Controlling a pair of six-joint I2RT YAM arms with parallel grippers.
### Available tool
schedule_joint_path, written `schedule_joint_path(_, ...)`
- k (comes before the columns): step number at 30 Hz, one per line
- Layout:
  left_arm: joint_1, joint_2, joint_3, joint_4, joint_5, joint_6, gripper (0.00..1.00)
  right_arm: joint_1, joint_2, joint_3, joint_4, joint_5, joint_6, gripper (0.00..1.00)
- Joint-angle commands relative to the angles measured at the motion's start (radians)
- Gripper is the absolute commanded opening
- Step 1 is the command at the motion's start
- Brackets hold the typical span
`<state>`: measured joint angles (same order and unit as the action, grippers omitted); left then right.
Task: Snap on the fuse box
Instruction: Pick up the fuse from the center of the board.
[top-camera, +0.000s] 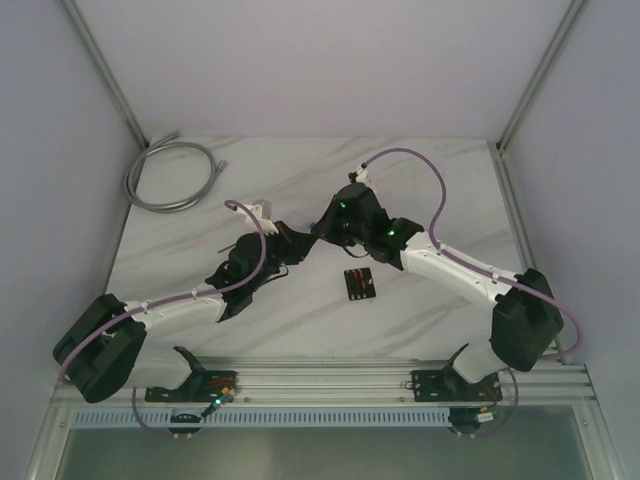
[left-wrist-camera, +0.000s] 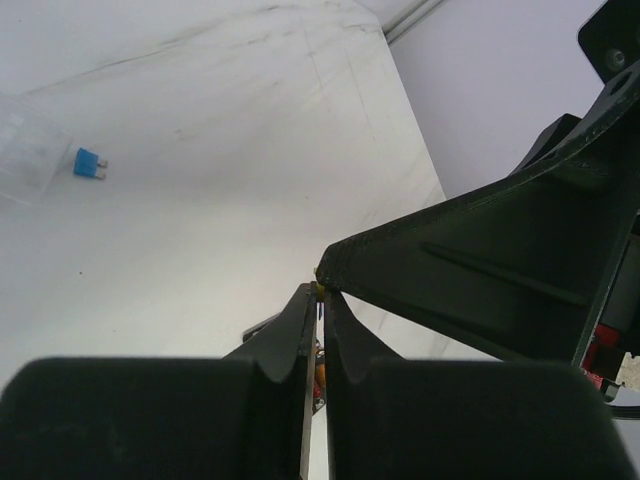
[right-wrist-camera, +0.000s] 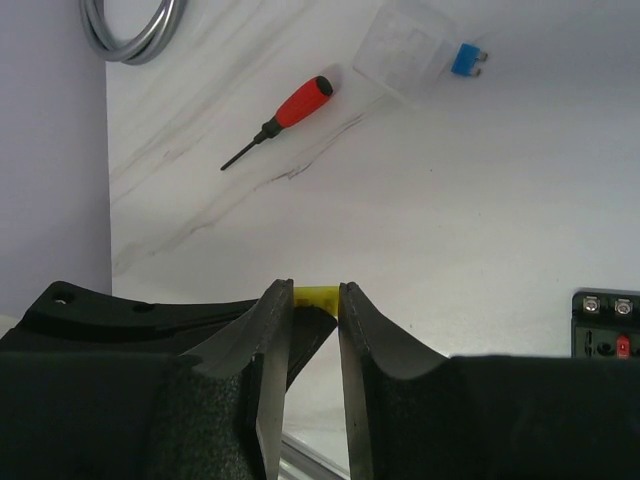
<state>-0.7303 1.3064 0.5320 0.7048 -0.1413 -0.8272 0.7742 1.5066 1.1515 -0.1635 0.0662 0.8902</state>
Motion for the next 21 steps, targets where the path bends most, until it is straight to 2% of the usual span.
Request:
schedule_joint_path(1,0.0,0.007,0.025,0.045,0.002,0.02,0.07,0.014,-0.037,-0.026,0.026,-0.011,0.027,0.29)
schedule_joint_path(4,0.0,-0.004,0.023,0.036,0.005,0.025,0.0,0.014,-0.05,-0.035,0.032,-0.007,0.029,0.33)
schedule_joint_path(10,0.002,-0.058,0.017,-0.017,0.008,0.104,0.0,0.005,-0.101,-0.036,0.041,-0.007,-0.059,0.41)
schedule_joint_path(14,0.018,-0.123,0.007,-0.047,0.068,0.199,0.0,-0.03,-0.155,-0.039,0.057,-0.087,-0.226,0.43)
schedule_joint_path(21,0.049,-0.245,0.023,-0.13,0.249,0.359,0.0,-0.114,-0.323,-0.104,0.127,-0.322,-0.588,0.47)
